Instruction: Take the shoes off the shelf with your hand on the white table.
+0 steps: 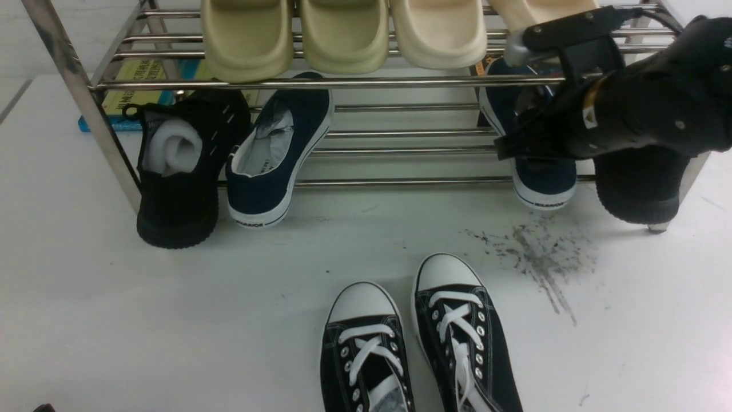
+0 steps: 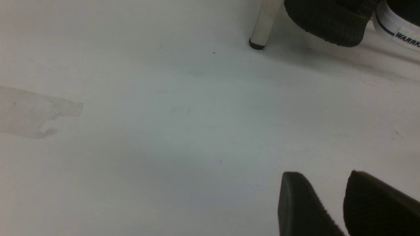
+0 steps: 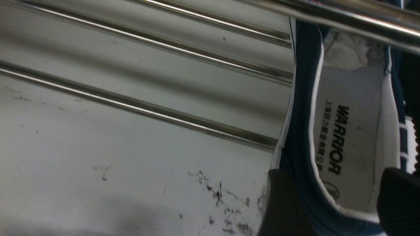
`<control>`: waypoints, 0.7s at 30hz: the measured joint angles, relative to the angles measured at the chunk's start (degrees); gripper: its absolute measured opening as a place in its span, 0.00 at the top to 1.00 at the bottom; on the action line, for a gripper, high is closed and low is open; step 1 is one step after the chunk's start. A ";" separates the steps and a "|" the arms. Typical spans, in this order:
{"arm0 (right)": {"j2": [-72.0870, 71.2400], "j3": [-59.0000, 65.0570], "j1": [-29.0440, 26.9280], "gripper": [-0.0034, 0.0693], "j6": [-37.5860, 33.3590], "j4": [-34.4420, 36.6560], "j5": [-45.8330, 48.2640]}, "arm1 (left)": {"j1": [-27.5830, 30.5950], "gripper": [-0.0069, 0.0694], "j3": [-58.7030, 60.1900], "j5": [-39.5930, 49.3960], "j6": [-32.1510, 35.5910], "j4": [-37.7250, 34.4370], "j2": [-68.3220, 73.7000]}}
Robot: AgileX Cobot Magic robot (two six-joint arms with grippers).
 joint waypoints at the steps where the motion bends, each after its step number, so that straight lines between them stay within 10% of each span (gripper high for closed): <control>1: 1.46 0.00 0.00 0.40 1.92 -1.79 -1.46 | 0.00 0.60 0.00 0.00 0.00 0.00 0.00; 9: 5.89 0.00 0.04 0.40 10.28 -10.20 -3.58 | 0.00 0.60 0.00 -0.21 -4.53 -6.66 0.00; 14: 7.64 -0.30 0.04 0.43 16.06 -16.17 -3.88 | 0.00 0.60 0.19 -0.07 -15.76 -23.65 0.00; 21: 7.71 -0.30 0.04 0.81 17.10 -17.18 -2.96 | 0.00 0.60 0.52 -0.18 -20.74 -31.19 0.00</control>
